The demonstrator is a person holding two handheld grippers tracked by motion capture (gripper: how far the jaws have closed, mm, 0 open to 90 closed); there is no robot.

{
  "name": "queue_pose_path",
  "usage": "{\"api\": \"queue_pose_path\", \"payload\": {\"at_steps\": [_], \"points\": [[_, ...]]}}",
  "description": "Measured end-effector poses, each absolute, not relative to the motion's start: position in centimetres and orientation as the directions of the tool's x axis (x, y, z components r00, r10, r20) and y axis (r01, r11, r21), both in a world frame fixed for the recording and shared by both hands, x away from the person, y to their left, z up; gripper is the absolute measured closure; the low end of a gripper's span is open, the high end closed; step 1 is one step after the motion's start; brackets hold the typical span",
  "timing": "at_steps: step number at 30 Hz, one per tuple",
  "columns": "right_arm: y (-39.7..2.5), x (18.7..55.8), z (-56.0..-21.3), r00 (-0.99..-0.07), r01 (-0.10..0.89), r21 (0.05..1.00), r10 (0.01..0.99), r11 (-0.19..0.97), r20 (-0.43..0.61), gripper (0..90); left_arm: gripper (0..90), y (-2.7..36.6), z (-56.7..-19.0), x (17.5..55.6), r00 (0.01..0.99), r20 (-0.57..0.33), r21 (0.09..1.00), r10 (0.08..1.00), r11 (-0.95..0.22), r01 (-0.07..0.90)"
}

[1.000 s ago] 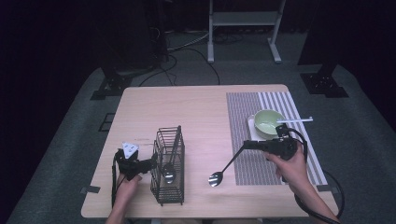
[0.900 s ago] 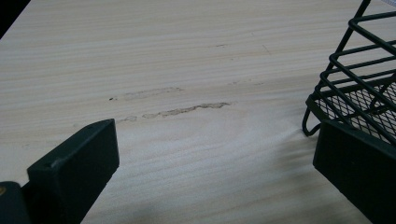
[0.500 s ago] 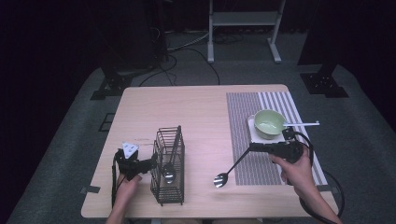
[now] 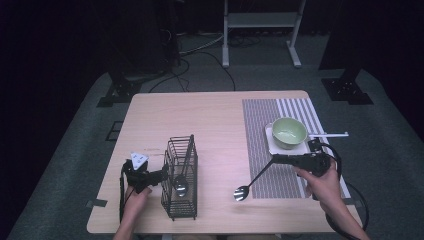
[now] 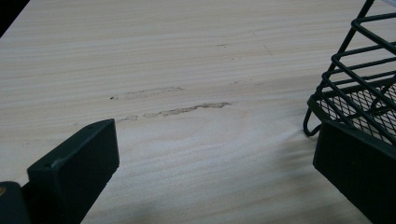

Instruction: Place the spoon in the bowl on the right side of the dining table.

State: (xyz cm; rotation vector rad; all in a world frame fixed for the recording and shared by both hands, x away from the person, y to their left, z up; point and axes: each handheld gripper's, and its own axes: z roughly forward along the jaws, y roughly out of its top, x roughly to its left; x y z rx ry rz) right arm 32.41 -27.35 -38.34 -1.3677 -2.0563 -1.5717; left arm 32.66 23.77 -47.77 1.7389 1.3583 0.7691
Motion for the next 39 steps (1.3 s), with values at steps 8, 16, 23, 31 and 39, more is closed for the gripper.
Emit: {"api": "queue_pose_path", "payload": {"at_steps": [8,16,23,31,39], "points": [[-28.3,32.2,-38.7,-0.53,0.768,0.64,0.546,-0.014,0.648,88.6,0.0,23.7,-47.8,32.7,0.246,0.004,0.86,0.969,-0.129,0.493],[-29.3,32.1,-39.2,-0.513,0.771,0.636,0.559,-0.034,0.652,88.6,0.0,23.7,-47.8,32.7,0.244,0.001,0.86,0.97,-0.125,0.494],[-30.5,32.0,-39.7,-0.491,0.775,0.63,0.574,-0.055,0.655,88.6,0.0,23.7,-47.8,32.7,0.245,0.002,0.86,0.97,-0.127,0.494],[-31.9,32.0,-40.0,-0.461,0.778,0.622,0.589,-0.091,0.663,88.6,0.0,23.7,-47.8,32.7,0.245,0.005,0.859,0.969,-0.13,0.495],[-33.4,32.0,-40.0,-0.439,0.774,0.622,0.604,-0.122,0.665,88.6,0.0,23.7,-47.8,32.7,0.246,0.005,0.859,0.969,-0.13,0.496]]}}
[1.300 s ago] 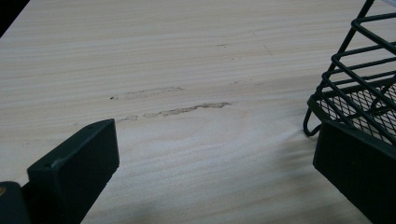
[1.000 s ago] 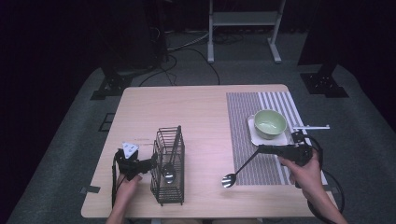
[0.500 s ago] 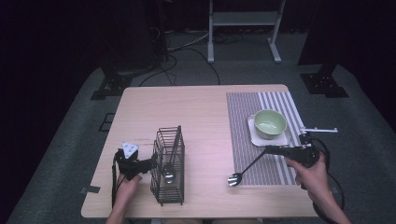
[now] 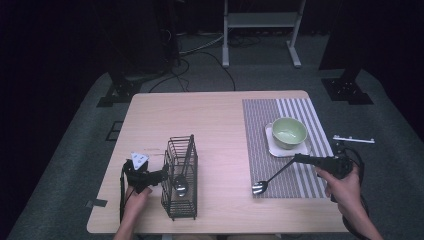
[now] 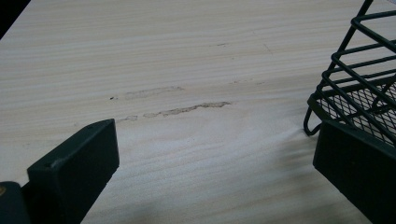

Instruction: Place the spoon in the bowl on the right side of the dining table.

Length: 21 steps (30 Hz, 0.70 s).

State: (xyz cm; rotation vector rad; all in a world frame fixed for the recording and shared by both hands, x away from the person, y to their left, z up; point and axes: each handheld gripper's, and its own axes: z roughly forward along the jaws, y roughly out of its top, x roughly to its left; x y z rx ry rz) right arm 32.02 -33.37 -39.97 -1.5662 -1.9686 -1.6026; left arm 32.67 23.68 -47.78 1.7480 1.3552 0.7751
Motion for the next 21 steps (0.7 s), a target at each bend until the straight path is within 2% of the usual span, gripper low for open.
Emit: {"api": "queue_pose_path", "payload": {"at_steps": [21], "points": [[-36.0,32.3,-39.7,-0.388,0.763,0.619,0.633,-0.187,0.67,88.5,0.0,23.7,-47.8,32.7,0.247,0.007,0.858,0.969,-0.133,0.496]]}}
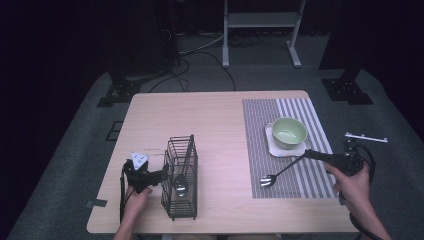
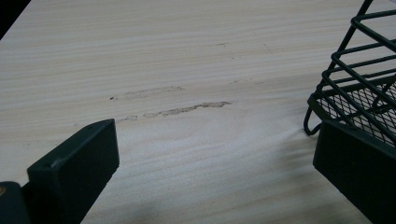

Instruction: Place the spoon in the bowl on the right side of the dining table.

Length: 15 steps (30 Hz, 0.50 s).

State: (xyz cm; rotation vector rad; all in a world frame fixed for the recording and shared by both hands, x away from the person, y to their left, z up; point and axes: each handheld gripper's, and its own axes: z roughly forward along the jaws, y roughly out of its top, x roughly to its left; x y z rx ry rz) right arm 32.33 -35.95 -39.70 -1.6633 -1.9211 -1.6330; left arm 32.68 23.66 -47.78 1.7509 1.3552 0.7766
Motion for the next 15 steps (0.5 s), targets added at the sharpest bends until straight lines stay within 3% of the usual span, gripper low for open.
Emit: {"api": "queue_pose_path", "payload": {"at_steps": [15], "points": [[-37.0,32.66,-39.53,-0.362,0.757,0.616,0.647,-0.216,0.671,88.5,0.0,23.61,-47.77,32.68,0.246,0.011,0.857,0.969,-0.136,0.496]]}}
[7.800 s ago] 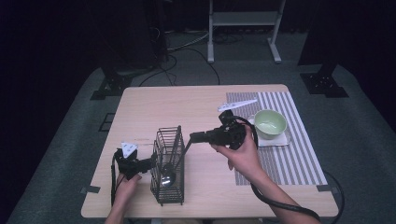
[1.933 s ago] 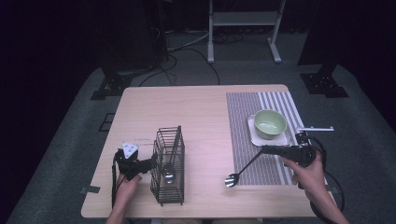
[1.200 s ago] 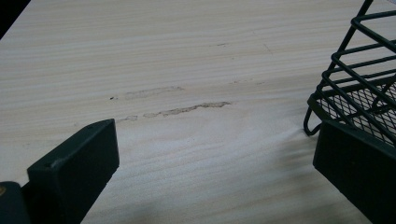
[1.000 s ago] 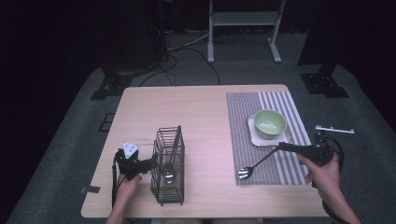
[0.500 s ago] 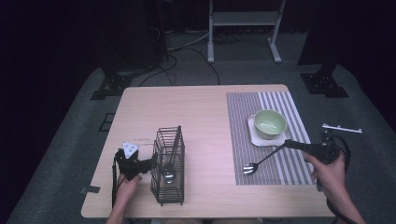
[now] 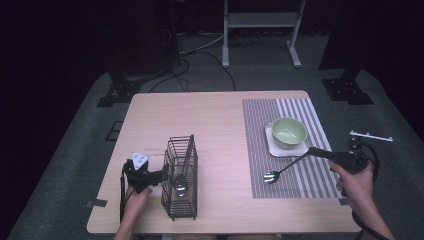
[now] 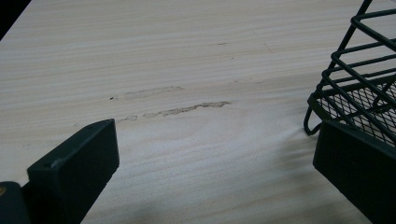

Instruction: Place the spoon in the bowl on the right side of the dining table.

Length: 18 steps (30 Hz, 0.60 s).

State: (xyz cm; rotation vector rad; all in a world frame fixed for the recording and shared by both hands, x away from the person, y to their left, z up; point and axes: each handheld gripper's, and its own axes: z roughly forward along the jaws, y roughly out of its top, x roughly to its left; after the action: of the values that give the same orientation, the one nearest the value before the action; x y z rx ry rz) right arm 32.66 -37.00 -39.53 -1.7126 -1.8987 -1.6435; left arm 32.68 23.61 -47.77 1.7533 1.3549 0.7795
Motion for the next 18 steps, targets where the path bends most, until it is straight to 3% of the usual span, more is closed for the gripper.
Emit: {"api": "queue_pose_path", "payload": {"at_steps": [18], "points": [[-37.98,33.12,-39.09,-0.334,0.744,0.62,0.665,-0.248,0.668,88.6,0.0,23.59,-47.78,32.68,0.248,0.013,0.857,0.969,-0.139,0.496]]}}
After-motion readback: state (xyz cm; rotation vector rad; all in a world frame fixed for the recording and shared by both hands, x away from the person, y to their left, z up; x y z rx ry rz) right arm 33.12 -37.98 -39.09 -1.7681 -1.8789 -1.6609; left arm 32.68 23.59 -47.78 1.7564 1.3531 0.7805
